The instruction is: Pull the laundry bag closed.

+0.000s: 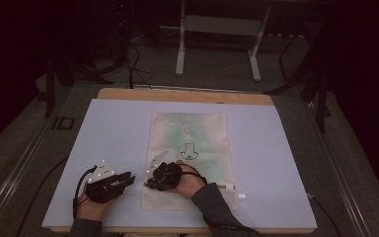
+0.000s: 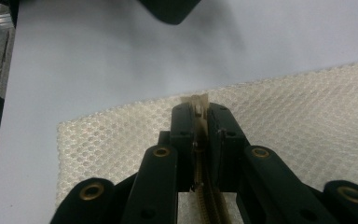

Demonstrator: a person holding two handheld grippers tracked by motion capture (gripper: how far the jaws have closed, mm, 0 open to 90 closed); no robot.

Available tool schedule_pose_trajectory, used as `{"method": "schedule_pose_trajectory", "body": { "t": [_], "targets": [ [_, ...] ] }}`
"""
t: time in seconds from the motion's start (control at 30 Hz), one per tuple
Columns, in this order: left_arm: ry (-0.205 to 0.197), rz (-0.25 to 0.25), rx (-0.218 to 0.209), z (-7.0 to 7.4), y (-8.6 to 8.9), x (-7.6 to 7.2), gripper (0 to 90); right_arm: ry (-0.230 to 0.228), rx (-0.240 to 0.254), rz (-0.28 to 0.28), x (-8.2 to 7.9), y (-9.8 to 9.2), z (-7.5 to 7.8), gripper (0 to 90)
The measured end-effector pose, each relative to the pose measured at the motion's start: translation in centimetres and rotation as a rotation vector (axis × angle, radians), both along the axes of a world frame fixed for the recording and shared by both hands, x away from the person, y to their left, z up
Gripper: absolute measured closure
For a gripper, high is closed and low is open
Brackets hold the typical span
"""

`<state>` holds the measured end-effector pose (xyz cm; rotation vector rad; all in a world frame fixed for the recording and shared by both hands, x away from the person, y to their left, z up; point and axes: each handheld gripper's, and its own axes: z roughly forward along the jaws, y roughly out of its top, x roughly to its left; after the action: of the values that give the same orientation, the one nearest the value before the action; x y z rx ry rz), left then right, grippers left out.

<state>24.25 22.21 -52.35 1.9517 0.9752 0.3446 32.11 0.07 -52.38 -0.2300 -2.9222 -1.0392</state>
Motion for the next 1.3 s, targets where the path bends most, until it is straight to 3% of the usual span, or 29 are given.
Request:
{"method": "schedule_pose_trajectory", "body": {
  "t": [0.2,0.43,0.67,0.87,1.3],
  "targets": [
    [-0.012,-0.103,0.024,0.1,-0.5,-0.5,88.0,0.014,0.009,-0.004,0.1,-0.1,-0.1,81.6],
    [-0.006,-0.158,0.052,-0.3,-1.4,-0.4,88.7,0.011,0.006,-0.002,0.1,0.0,-0.1,81.5],
    [-0.032,-0.234,0.132,-0.7,-2.8,-0.5,88.7,0.006,0.008,-0.004,0.0,0.0,-0.1,81.6],
    [-0.037,-0.264,0.204,-1.2,-3.6,-0.3,88.7,0.009,0.011,-0.009,0.0,0.0,-0.1,81.6],
    [-0.041,-0.258,0.221,-1.5,-3.7,-0.4,89.3,-0.001,0.005,0.001,-0.1,0.0,-0.1,81.7]
  ]
}}
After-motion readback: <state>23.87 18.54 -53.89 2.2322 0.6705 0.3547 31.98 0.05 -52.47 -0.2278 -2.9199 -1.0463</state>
